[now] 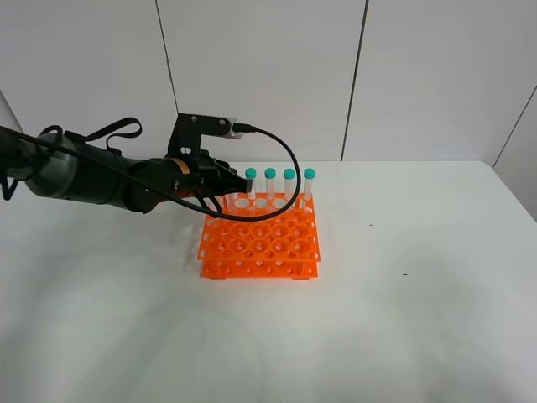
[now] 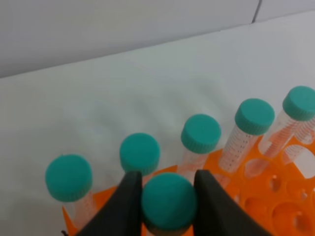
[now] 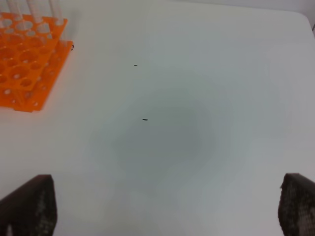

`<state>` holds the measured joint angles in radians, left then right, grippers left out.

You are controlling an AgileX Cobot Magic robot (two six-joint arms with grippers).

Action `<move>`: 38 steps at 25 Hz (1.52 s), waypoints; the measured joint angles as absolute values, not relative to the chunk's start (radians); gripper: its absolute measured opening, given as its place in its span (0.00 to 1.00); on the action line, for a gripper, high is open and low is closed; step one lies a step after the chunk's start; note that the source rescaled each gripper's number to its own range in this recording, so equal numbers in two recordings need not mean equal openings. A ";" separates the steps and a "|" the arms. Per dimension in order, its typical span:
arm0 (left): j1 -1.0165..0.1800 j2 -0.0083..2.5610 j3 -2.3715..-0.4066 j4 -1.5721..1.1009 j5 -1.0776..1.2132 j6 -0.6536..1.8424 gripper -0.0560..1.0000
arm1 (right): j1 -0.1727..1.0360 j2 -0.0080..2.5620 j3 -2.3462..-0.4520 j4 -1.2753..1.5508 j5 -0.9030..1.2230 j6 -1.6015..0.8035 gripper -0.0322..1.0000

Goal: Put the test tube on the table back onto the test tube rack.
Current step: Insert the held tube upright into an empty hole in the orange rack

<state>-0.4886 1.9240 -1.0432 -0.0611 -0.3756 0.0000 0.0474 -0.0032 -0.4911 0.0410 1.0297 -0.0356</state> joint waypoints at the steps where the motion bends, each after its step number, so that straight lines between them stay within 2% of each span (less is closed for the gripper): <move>1: -0.489 1.928 -1.045 -0.061 -0.372 0.000 0.05 | 0.047 -0.003 -0.491 0.041 1.030 -0.036 1.00; 38: -0.489 1.992 -1.049 -0.060 -0.403 0.007 0.05 | 0.047 -0.003 -0.491 0.041 1.030 -0.036 1.00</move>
<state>-0.4886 1.9915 -1.0494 -0.0600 -0.4034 0.0067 0.0474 -0.0032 -0.4911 0.0410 1.0297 -0.0356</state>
